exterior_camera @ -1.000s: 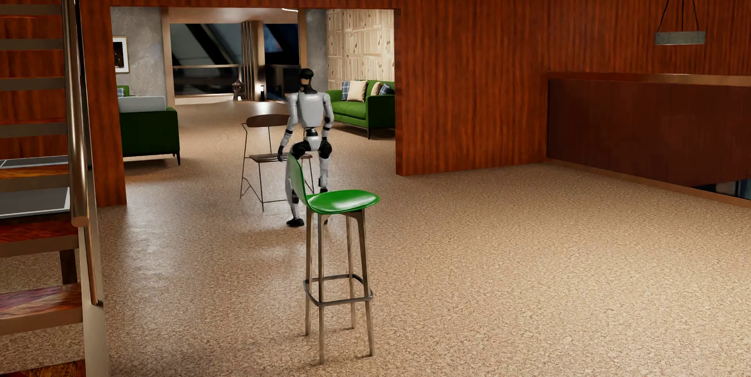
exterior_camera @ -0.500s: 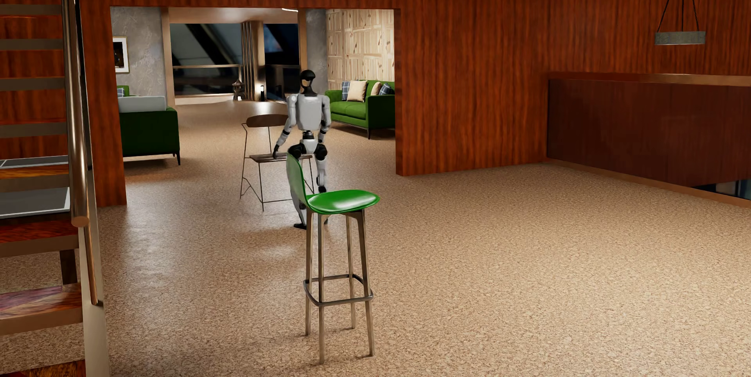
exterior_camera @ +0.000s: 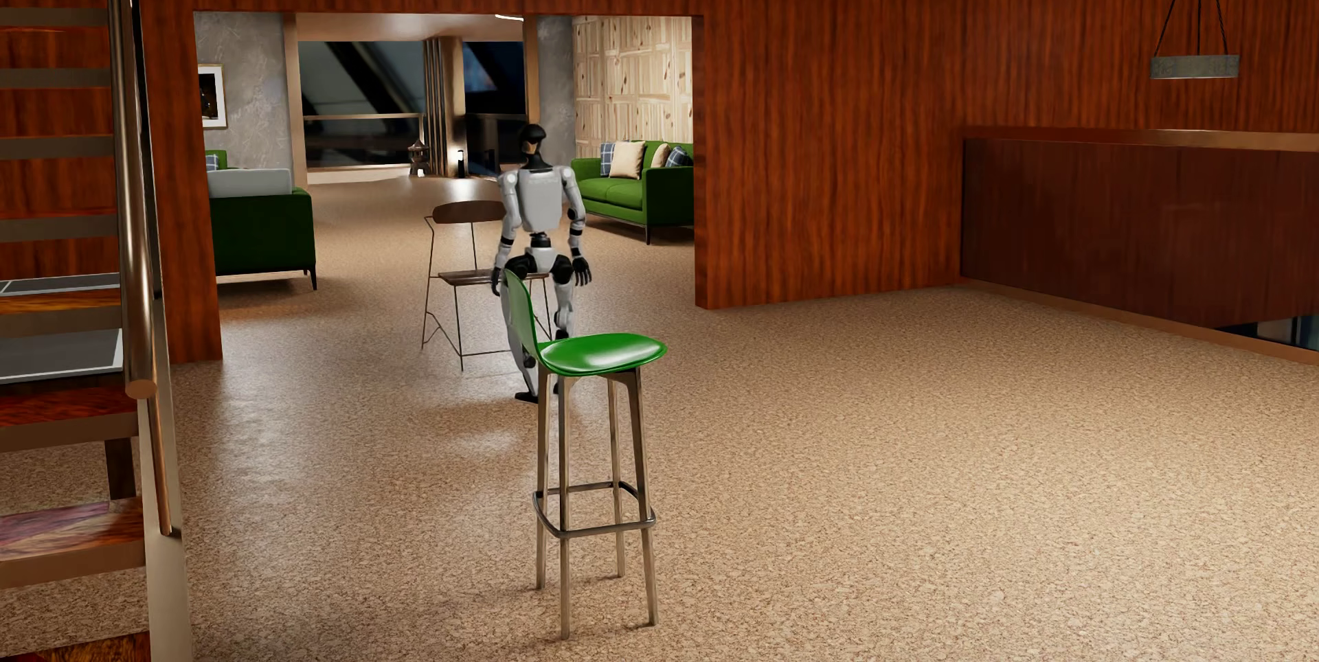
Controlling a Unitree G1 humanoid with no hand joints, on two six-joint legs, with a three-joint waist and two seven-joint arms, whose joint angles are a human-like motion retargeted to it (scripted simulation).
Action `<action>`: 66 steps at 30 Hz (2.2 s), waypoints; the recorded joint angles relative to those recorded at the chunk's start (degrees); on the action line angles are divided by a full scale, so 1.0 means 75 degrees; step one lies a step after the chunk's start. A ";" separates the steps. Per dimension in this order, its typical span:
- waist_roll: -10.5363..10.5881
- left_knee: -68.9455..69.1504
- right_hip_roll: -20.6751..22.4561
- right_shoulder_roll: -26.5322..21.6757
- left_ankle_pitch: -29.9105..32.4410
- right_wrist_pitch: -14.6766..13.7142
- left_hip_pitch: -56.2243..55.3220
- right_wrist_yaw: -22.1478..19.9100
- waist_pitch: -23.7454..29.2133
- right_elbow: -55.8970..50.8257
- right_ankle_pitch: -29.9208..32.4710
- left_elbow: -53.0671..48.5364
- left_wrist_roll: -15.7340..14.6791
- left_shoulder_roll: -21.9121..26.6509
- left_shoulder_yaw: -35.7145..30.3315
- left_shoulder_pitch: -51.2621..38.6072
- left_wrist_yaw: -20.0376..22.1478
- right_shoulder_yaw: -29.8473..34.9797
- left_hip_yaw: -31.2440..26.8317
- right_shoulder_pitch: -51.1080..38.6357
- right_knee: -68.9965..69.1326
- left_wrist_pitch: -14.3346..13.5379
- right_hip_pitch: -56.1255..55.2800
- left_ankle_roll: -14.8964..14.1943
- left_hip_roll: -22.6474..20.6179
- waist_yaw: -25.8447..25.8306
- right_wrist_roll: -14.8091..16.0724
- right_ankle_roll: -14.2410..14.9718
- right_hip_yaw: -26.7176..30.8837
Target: Head to the chair
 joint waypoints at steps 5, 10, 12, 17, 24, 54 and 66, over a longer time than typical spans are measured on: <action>-0.0212 -0.0064 0.0221 -0.0338 -0.0339 -0.0174 0.0150 -0.0080 0.0016 -0.0584 -0.0062 -0.0226 0.0084 -0.0125 -0.0157 -0.0745 -0.0020 0.0768 -0.0144 -0.1117 -0.0616 -0.0042 0.0563 -0.0249 0.0130 0.0193 -0.0512 -0.0074 -0.0437; -0.0265 -0.0095 0.0391 -0.0691 -0.0629 -0.0334 0.0139 -0.0643 -0.0018 -0.1450 0.0009 -0.0869 -0.0096 -0.0204 -0.0368 -0.0806 0.0197 0.0662 0.0064 -0.2203 -0.0650 -0.0523 0.0439 0.0063 0.0242 0.0365 -0.0383 0.0102 -0.0263; -0.0259 -0.0070 0.0418 -0.0675 -0.0673 -0.0370 0.0134 -0.0815 -0.0009 -0.1689 0.0128 -0.0875 -0.0130 -0.0165 -0.0340 -0.0818 0.0261 0.0597 0.0147 -0.2425 -0.0568 -0.0435 0.0342 0.0128 0.0271 0.0400 -0.0268 0.0076 -0.0138; -0.0168 -0.0205 0.0609 -0.0313 -0.0653 -0.0319 0.0186 -0.0834 -0.0044 -0.1400 0.0336 -0.0465 -0.0076 0.0010 -0.0138 -0.0654 0.0144 0.0573 0.0324 -0.2477 -0.0723 -0.0060 0.0271 0.0203 0.0326 0.0422 0.0101 0.0032 0.0092; 0.0033 -0.0391 0.0770 -0.0265 -0.0100 -0.0042 0.0230 0.0047 -0.0090 0.0113 0.0331 -0.0436 -0.0079 0.0061 0.0158 -0.0283 0.0074 0.1007 0.0495 -0.1712 -0.1053 0.0015 0.0312 0.0168 0.0324 0.0339 0.0280 -0.0124 0.0192; 0.0043 -0.1267 0.0972 -0.0265 0.0786 -0.0231 -0.0375 -0.0681 0.0285 -0.0678 0.0879 -0.0478 0.0074 0.0212 -0.1516 -0.1220 0.0077 0.0944 0.0881 -0.2084 -0.1802 -0.0196 -0.0528 0.0198 0.0150 0.0066 0.0056 -0.0220 0.0440; 0.0102 -0.1105 0.0660 -0.0436 0.0825 -0.0347 -0.0889 -0.0877 0.0459 -0.0559 0.0830 -0.0847 0.0066 0.0450 -0.1776 -0.0489 0.0213 0.1306 0.0569 -0.2381 -0.1551 -0.0572 -0.0884 0.0186 0.0018 0.0094 0.0282 -0.0308 0.0180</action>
